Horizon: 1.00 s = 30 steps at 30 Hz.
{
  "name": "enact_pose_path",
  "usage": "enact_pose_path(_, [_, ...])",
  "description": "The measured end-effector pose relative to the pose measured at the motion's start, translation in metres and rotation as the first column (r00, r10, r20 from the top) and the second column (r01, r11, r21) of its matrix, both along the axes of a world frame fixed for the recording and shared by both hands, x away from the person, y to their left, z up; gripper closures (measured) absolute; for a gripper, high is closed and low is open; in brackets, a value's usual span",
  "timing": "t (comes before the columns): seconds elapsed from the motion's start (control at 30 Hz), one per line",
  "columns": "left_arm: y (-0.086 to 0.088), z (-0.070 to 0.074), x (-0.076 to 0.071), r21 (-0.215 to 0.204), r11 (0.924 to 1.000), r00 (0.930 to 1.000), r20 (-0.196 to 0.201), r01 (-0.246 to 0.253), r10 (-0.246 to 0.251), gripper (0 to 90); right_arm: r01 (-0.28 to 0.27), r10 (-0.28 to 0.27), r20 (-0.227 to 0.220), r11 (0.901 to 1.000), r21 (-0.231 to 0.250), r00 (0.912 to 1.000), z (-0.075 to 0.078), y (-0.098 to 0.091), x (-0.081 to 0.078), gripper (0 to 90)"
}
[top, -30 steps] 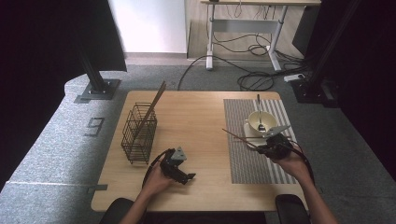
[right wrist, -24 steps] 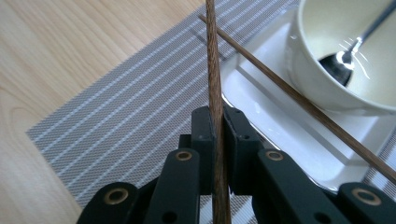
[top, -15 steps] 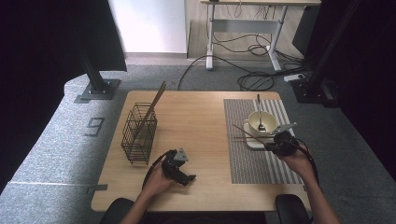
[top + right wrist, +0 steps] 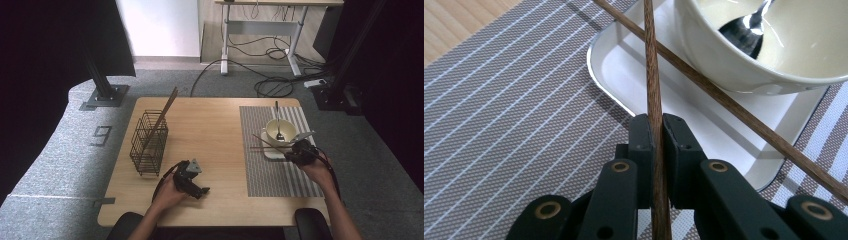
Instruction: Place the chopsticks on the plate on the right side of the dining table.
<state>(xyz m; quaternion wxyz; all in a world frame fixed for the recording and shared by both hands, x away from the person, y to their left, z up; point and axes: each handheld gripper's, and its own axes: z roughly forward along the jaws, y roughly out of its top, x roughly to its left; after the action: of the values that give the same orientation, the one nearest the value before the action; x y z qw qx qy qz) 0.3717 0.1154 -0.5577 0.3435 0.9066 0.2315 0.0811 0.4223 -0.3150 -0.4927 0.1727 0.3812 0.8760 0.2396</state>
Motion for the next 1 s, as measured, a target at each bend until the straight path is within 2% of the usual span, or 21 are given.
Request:
enact_pose_path(0.47, [0.0, 0.0, 0.0, 0.0, 1.0, 1.0, 0.0, 0.0, 0.0, 0.0, 0.021, -0.021, -0.023, 0.9997, -0.007, 0.9995, -0.01, -0.01, 0.015, 81.0])
enact_pose_path(0.77, [0.0, 0.0, 0.0, 0.0, 1.0, 1.0, 0.0, 0.0, 0.0, 0.0, 0.051, -0.051, -0.035, 0.9986, -0.012, 0.9981, -0.017, -0.022, 0.021, 76.1])
enact_pose_path(1.0, [0.0, 0.0, 0.0, 0.0, 1.0, 1.0, 0.0, 0.0, 0.0, 0.0, 0.075, -0.075, -0.02, 0.9971, -0.009, 0.997, -0.018, -0.029, 0.023, 70.3])
